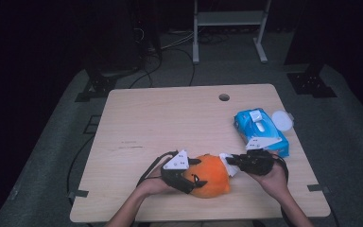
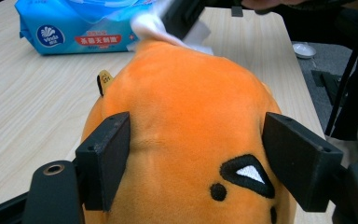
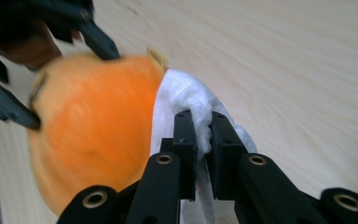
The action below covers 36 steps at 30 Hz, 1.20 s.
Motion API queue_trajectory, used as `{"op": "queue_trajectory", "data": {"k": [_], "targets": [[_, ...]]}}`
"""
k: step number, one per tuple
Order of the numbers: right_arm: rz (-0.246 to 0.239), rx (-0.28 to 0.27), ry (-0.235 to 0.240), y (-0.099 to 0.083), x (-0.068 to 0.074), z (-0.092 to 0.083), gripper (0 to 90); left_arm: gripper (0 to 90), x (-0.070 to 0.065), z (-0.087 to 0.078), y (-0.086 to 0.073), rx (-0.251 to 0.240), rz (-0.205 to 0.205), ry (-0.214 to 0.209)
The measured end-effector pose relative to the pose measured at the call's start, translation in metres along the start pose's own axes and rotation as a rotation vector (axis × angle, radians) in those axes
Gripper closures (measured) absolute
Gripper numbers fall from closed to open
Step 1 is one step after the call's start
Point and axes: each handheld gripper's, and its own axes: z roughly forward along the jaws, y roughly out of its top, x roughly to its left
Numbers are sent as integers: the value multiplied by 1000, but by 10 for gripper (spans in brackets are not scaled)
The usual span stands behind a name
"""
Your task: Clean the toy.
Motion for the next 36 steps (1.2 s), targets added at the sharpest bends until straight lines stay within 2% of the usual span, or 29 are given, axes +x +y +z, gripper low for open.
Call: {"op": "queue_trajectory", "data": {"k": [3,6,9,12,14,18,20,22,25,28,30,33,36], "targets": [[-25,-45,18,11,8,-3,818,248,-2,2,1,-1,6,-8],[-56,-14,14,14,15,5,818,249,-2,1,1,5,8,-7],[-56,11,9,8,10,8,818,248,-1,1,0,1,3,-8],[-49,38,-24,1,4,4,818,248,-1,1,0,-2,-2,-10],[-35,20,-26,1,3,-1,818,248,-1,2,0,0,2,-9],[-64,-36,8,17,14,-4,817,248,-2,3,1,-2,2,-7],[-84,-24,22,21,20,1,817,248,-1,2,0,-1,2,-7],[-100,11,20,18,21,8,817,248,-1,2,0,-3,-5,-7],[-68,20,35,10,14,8,817,248,-2,2,0,-2,-6,-5],[-44,34,14,3,7,1,817,248,-1,2,0,0,-6,-7],[-22,11,32,6,7,-1,817,248,-2,3,1,2,-3,-5],[-51,-13,48,19,15,3,816,248,-5,4,3,6,7,-1],[-88,10,54,23,21,13,816,248,-5,3,2,9,6,-2]]}}
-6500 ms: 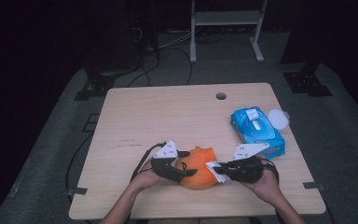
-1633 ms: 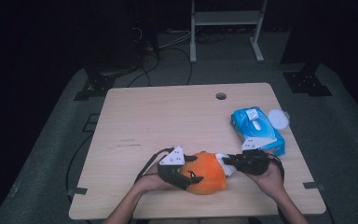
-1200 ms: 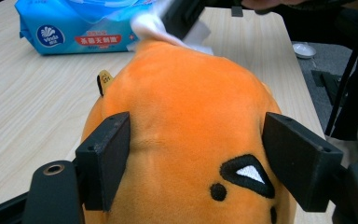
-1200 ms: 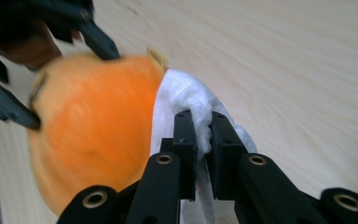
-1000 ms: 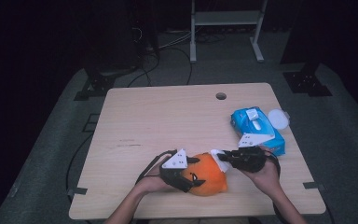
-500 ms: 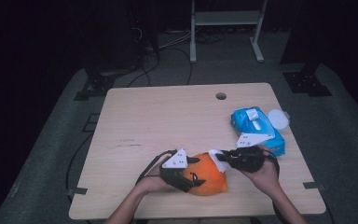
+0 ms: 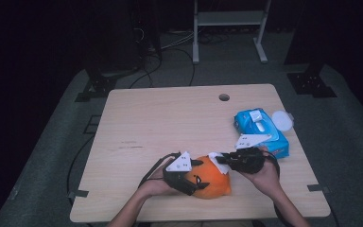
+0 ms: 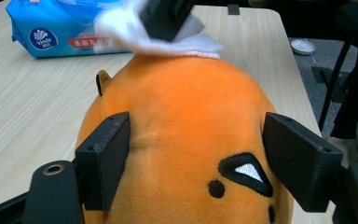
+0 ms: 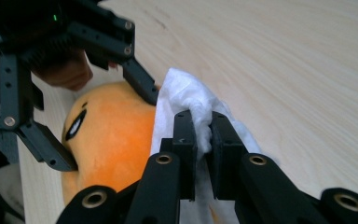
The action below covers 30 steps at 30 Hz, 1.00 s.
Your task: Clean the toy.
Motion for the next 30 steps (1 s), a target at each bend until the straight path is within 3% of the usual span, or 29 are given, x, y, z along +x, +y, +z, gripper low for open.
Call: {"op": "queue_trajectory", "data": {"k": [2,5,7,8,10,14,15,17,22,24,26,28,30], "targets": [[8,4,12,-4,0,2,817,245,2,-2,1,-5,-11,-18],[1,7,26,-9,5,-1,819,206,7,-12,10,-62,-94,-66],[-19,16,24,-12,10,-3,819,162,10,-18,14,-76,-127,-40],[-28,21,26,-13,11,-5,819,138,11,-18,13,-57,-133,-14],[-36,16,45,-16,15,-9,820,99,15,-16,8,-19,-174,-8],[-52,20,63,-18,22,-10,819,71,20,-4,-1,48,-345,-93],[-55,23,64,-17,22,-10,819,67,20,-2,-2,64,-363,-94],[-59,25,62,-17,23,-9,818,97,19,-2,-3,60,-362,-95],[-39,10,50,-15,20,-12,816,324,16,-6,1,7,-282,-54],[-45,-13,30,-11,19,-18,816,361,12,-11,9,-43,-195,-11],[-37,-56,25,-6,20,-25,816,386,7,-15,18,-77,-74,51],[-45,-88,14,0,21,-31,817,388,2,-16,23,-70,42,93],[-43,-115,-3,4,20,-35,816,383,-1,-12,19,-21,96,77]]}}
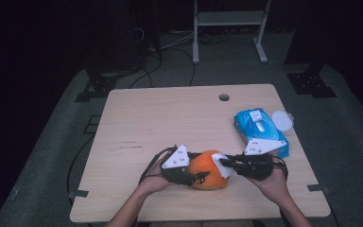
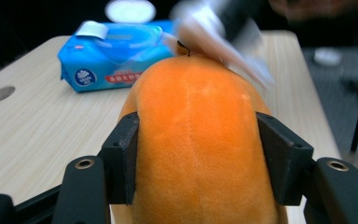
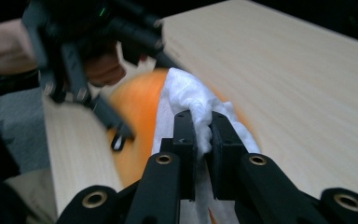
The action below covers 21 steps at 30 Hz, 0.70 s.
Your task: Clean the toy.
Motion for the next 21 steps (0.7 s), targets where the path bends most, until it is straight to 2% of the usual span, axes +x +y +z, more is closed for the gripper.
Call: {"op": "queue_trajectory", "data": {"k": [1,2,4,5,7,9,10,11,12,14,16,17,21], "targets": [[1,0,-10,0,-2,0,816,372,-2,3,-5,-4,-3,-16],[12,4,-19,-1,-5,1,816,363,-1,3,-8,-27,-28,-31],[34,43,-15,-9,-11,8,816,331,4,0,-11,-19,-57,-38],[36,69,-14,-15,-13,12,815,285,6,0,-12,-10,-83,-43],[62,74,15,-21,-15,15,816,199,10,-1,-13,-9,-147,-60],[53,82,13,-20,-14,14,817,128,13,0,-14,20,-202,-57],[52,83,15,-20,-12,14,817,105,15,1,-15,37,-229,-61],[53,82,22,-21,-12,14,817,104,16,2,-17,38,-263,-73],[52,82,26,-21,-11,14,817,105,16,3,-20,33,-279,-80],[57,79,31,-20,-10,15,817,146,14,5,-21,35,-263,-72],[55,78,27,-19,-7,16,818,264,14,4,-20,32,-251,-62],[48,76,19,-17,-6,16,818,309,12,0,-17,7,-190,-33],[34,44,-4,-10,-5,10,819,344,15,-7,-8,-46,-93,26]]}}
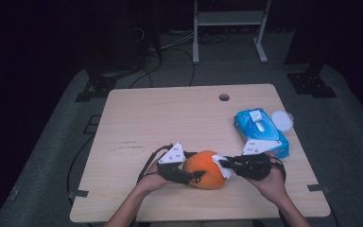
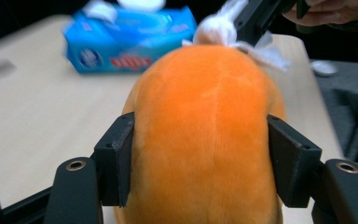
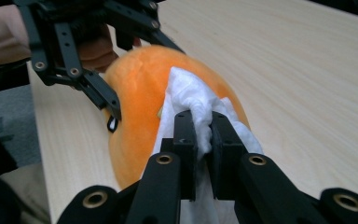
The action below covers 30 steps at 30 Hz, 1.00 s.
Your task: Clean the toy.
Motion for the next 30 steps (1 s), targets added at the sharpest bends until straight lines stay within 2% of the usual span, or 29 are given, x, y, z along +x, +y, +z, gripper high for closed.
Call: {"op": "queue_trajectory", "data": {"k": [1,2,4,5,7,9,11,14,16,23,27,30], "targets": [[7,-2,3,0,-1,0,819,336,1,0,0,8,8,-2],[11,5,8,-1,-3,2,819,313,2,1,-3,21,-1,-9],[18,22,14,-5,-5,6,819,209,5,3,-9,35,-79,-42],[24,25,22,-7,-6,8,819,176,7,2,-10,33,-104,-54],[32,24,33,-8,-6,8,818,145,9,0,-11,27,-139,-71],[29,22,43,-6,-2,8,818,133,9,1,-10,35,-167,-70],[15,19,61,-5,4,10,818,130,8,2,-11,52,-148,-63],[-19,30,42,-3,8,11,818,153,7,1,-14,48,-141,-60],[-15,27,37,-3,5,10,818,166,7,1,-15,54,-131,-52],[27,54,5,-14,-11,4,817,165,11,-1,-20,56,-159,-50],[19,49,3,-12,-7,3,817,164,7,0,-16,71,-142,-40],[5,14,25,-4,-1,2,817,164,3,3,-12,73,-127,-33]]}}
